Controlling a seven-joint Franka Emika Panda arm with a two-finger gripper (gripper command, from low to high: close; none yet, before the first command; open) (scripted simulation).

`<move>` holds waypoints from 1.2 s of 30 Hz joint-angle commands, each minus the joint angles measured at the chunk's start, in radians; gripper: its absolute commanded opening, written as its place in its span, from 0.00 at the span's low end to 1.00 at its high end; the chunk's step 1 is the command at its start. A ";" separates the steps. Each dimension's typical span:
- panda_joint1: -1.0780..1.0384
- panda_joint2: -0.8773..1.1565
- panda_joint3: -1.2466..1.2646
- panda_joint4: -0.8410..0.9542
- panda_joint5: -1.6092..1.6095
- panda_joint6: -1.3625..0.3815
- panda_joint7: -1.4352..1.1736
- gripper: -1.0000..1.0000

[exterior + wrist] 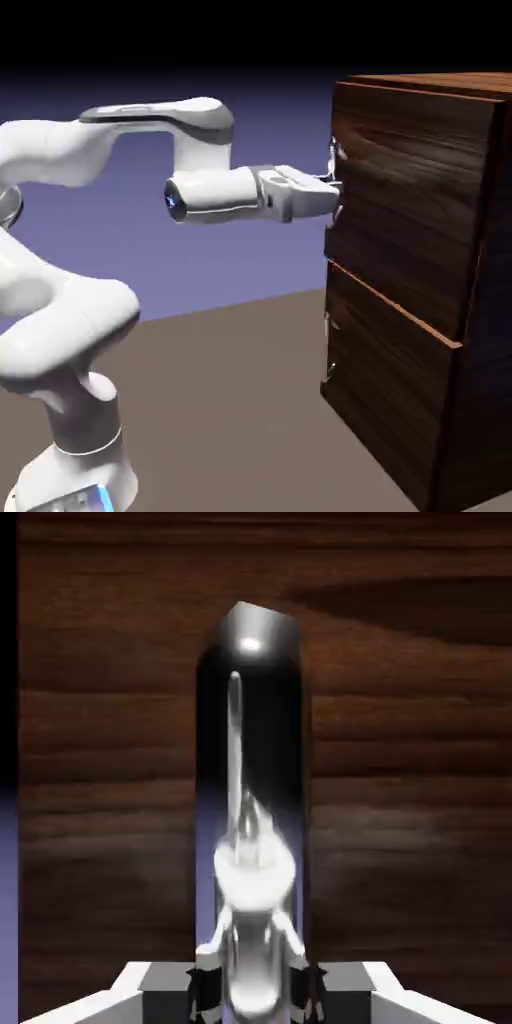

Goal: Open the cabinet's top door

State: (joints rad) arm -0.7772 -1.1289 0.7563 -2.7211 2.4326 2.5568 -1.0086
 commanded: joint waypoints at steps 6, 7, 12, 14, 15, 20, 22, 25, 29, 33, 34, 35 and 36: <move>0.120 -0.070 -0.218 -0.140 -0.220 -0.164 0.034 0.00; 0.131 -0.081 -0.254 -0.158 -0.259 -0.192 0.040 0.00; 0.159 -0.128 -0.435 -0.225 -0.455 -0.332 0.062 0.00; 0.159 -0.139 -0.508 -0.241 -0.534 -0.389 0.067 0.00; 0.157 -0.141 -0.544 -0.247 -0.573 -0.417 0.068 0.00; 0.136 -0.130 -0.725 -0.255 -0.765 -0.565 0.063 0.00; 0.127 -0.112 -0.797 -0.247 -0.841 -0.625 0.055 0.00; 0.117 -0.069 -0.906 -0.224 -0.954 -0.719 0.038 0.00; 0.119 0.017 -1.051 -0.168 -1.102 -0.851 0.005 0.00; 0.150 0.133 -1.196 -0.078 -1.242 -0.993 -0.038 0.00; 0.164 0.167 -1.232 -0.050 -1.275 -1.030 -0.049 0.00; 0.180 0.201 -1.269 -0.020 -1.307 -1.069 -0.062 0.00; 0.198 0.236 -1.305 0.012 -1.337 -1.107 -0.074 0.00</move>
State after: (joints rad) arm -0.5789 -0.8926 -0.5486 -2.7088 1.0947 1.4483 -1.0831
